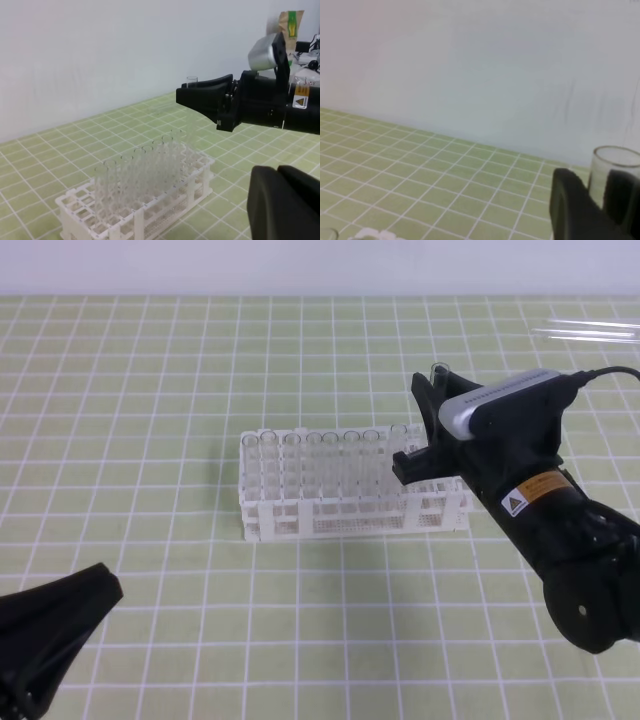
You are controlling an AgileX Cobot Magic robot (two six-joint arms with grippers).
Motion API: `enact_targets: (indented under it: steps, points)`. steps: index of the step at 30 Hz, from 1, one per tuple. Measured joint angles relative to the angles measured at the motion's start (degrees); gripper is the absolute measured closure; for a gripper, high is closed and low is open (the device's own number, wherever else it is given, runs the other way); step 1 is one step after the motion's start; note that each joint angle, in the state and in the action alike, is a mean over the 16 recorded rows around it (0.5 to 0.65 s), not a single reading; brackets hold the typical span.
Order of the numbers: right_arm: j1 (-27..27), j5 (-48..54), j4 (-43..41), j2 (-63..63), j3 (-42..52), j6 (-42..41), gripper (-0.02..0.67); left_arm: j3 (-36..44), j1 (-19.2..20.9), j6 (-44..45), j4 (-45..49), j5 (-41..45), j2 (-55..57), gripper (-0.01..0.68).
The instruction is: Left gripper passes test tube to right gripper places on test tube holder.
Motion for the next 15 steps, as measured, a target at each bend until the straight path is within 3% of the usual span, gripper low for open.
enact_targets:
  steps: [15]
  points:
    - [0.1,-3.5,-2.5,1.3,1.2,2.7,0.55,0.0,0.0,0.0,0.2,0.1,0.1,0.673]
